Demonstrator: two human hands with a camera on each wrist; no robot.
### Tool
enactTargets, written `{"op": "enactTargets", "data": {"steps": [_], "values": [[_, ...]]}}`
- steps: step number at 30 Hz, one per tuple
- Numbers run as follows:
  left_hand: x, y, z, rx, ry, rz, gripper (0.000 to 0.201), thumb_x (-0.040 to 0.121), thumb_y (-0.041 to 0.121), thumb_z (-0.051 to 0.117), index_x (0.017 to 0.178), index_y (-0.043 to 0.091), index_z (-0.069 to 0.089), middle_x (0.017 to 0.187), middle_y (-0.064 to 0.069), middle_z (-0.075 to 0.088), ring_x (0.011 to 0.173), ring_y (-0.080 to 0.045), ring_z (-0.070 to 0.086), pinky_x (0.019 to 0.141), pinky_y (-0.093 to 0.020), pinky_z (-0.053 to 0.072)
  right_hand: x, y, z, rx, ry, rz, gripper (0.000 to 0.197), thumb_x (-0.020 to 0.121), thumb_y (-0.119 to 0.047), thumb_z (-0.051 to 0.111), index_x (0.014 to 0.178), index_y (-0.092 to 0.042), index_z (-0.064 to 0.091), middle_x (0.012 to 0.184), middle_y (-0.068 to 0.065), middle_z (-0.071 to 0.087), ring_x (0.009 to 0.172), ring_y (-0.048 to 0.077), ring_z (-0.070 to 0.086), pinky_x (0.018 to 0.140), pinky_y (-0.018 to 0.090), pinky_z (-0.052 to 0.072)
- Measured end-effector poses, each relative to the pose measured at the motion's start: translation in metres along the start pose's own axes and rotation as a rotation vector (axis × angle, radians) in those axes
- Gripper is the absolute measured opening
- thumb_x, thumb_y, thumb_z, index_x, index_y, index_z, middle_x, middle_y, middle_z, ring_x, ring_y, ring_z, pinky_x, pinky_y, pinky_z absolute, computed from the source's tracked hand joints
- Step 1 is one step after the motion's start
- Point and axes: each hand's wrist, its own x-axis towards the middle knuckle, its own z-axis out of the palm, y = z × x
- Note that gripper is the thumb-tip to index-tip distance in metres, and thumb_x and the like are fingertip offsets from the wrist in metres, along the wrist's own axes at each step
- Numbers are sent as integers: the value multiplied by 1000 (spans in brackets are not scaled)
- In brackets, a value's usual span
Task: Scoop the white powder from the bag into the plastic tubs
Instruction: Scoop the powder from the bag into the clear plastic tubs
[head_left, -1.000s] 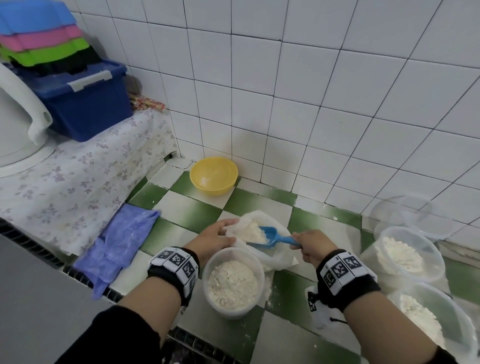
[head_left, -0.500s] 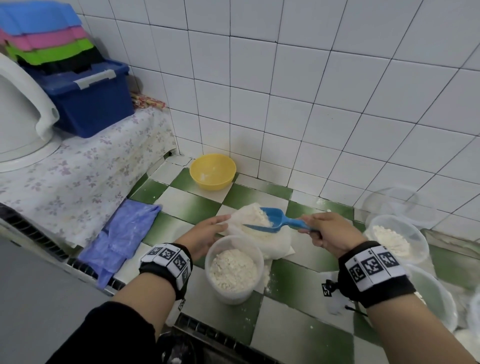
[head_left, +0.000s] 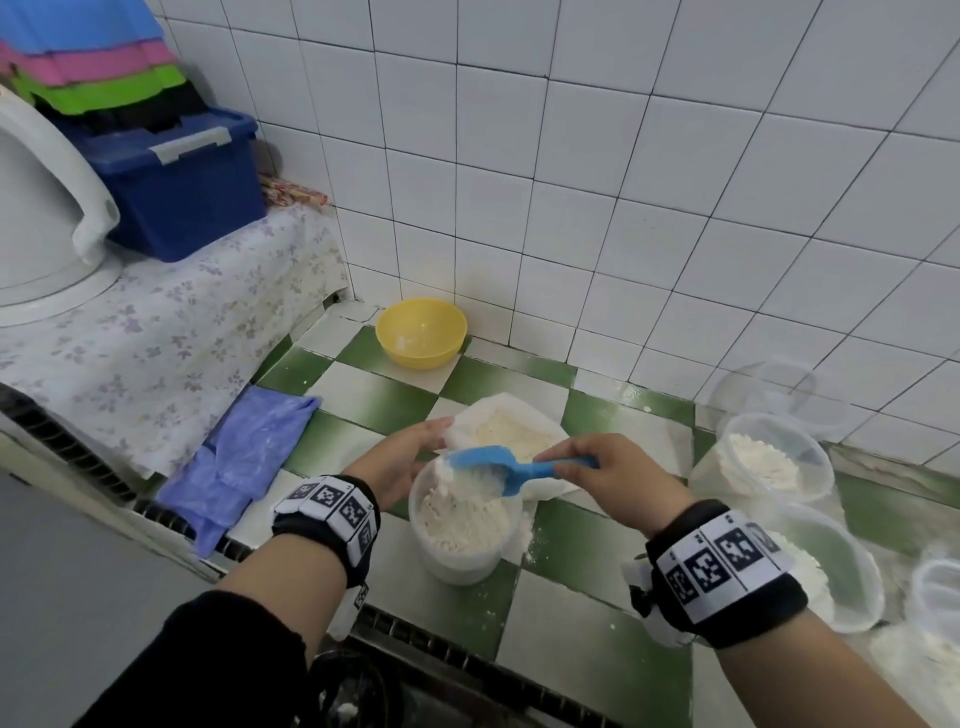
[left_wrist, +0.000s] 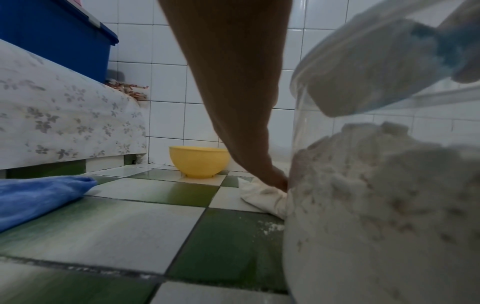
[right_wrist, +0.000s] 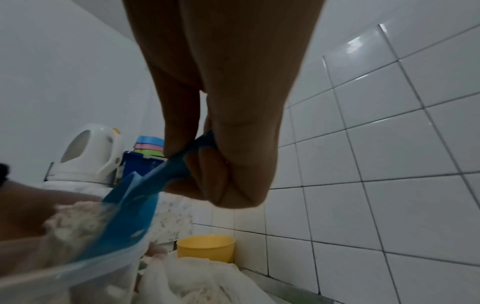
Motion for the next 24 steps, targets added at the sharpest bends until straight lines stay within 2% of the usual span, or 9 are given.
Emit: {"op": "enactTargets", "data": {"steps": [3,6,8,10,14,16,17,21,24], "values": [[-5,0,0,17,-3,-2,27,101,34,47,125,27,58,120,-4,63,102,-23,60,75,-39,52,-4,-4,7,-66,0,-59,23,94,-13,52,101,-25,69,86,-10,60,65,2,45,58,10,34],[-7,-1,-1,36,-13,5,32,101,38,48,129,26,58,125,-5,62,107,-23,61,67,-35,52,-5,-4,11,-83,50,-109,27,93,-7,53,100,-28,70,103,-7,60,87,1,52,72,7,37],[-8,-1,-1,42,-9,3,35,100,39,49,131,24,59,127,-5,62,108,-24,61,66,-34,53,-5,-2,12,-79,84,-129,28,92,-6,54,99,-29,70,104,-6,58,91,1,51,75,5,37],[-8,-1,-2,33,0,4,35,101,37,49,132,23,58,124,-5,62,105,-24,62,66,-34,53,-5,-1,10,-68,110,-131,28,92,-7,54,100,-28,69,102,-6,59,87,-2,50,72,5,36],[-10,0,-3,35,-11,2,35,101,37,49,133,26,57,126,-5,62,105,-26,63,64,-34,56,-5,-6,5,-78,102,-129,24,93,-10,51,99,-24,70,92,-3,62,68,6,47,59,11,37],[-10,0,-3,45,-7,-5,35,100,39,51,131,24,59,127,-5,63,103,-23,64,59,-31,57,-4,-9,8,-155,95,-160,23,94,-11,51,99,-23,70,92,1,61,74,11,50,63,13,38],[-10,0,-4,47,-9,-1,36,100,38,51,131,23,59,127,-5,63,104,-23,63,59,-30,57,-3,-10,10,-198,97,-186,23,93,-11,51,99,-23,70,92,1,59,79,9,49,67,11,37],[-8,-1,-4,23,-8,26,32,100,34,51,129,22,60,127,-8,63,107,-26,63,75,-38,57,-2,-13,20,-345,29,-260,26,93,-9,49,101,-20,71,92,-2,51,89,9,43,74,11,32],[-11,0,-3,38,-15,14,28,101,35,49,125,28,60,123,-5,63,106,-26,62,73,-39,56,-3,-16,16,-368,-1,-269,28,92,-7,48,100,-21,72,90,-4,50,89,7,42,73,8,33]]}}
